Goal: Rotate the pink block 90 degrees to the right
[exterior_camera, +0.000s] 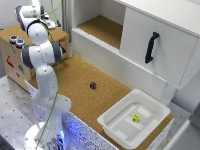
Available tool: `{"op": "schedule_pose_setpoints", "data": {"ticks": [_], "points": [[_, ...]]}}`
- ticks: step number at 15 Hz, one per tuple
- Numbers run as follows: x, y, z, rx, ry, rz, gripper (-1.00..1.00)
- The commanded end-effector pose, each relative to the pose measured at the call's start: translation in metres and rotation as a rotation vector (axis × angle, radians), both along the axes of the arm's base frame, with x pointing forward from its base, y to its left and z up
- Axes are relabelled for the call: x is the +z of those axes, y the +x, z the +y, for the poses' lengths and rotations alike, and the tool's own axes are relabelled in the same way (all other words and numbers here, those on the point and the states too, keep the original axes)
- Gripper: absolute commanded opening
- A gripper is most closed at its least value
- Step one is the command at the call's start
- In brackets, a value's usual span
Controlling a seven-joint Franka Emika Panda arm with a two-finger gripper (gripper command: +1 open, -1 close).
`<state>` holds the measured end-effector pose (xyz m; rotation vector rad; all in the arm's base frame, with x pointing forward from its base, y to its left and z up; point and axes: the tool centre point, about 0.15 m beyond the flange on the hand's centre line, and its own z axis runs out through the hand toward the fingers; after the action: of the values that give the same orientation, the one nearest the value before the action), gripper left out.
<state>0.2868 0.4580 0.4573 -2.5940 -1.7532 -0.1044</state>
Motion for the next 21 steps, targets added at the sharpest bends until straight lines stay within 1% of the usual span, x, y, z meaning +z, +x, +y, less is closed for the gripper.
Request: {"op": "schedule_pose_setpoints", "data": {"ticks": [1,2,3,5,6,7,8,9,10,11,12,13,14,15,16,17,18,20,21], "points": [[0.02,0.024,0.042,-0.222,-0.126,0.093,-1.0],[0.018,0.022,0.045,-0.289,-0.124,0.089,-1.0],[0.015,0.02,0.049,-0.373,-0.115,0.099,-1.0],[0.006,0.02,0.055,-0.515,-0.078,0.136,-1.0],[0.005,0.019,0.057,-0.57,-0.065,0.129,-1.0],[0.009,0.019,0.057,-0.649,-0.032,0.128,-1.0],[0.01,0.014,0.06,-0.756,-0.093,0.015,-1.0],[0.012,0.014,0.061,-0.822,-0.056,0.055,-1.0],[0.012,0.014,0.061,-0.925,-0.084,-0.016,-1.0],[0.008,0.018,0.055,-0.998,-0.077,-0.022,-1.0],[0.003,0.025,0.046,-1.068,-0.101,-0.043,-1.0],[0.0,0.033,0.035,-1.108,-0.105,-0.049,-1.0],[-0.001,0.038,0.03,-1.132,-0.149,-0.111,-1.0],[-0.002,0.046,0.02,-1.168,-0.147,-0.12,-1.0],[-0.002,0.05,0.017,-1.188,-0.131,-0.127,-1.0],[-0.006,0.054,0.02,-1.205,-0.093,-0.105,-1.0],[-0.012,0.056,0.024,-1.223,-0.054,-0.07,-1.0],[-0.022,0.064,0.019,-1.3,0.006,-0.021,-1.0],[-0.021,0.065,0.016,-1.328,0.01,-0.033,1.0]]}}
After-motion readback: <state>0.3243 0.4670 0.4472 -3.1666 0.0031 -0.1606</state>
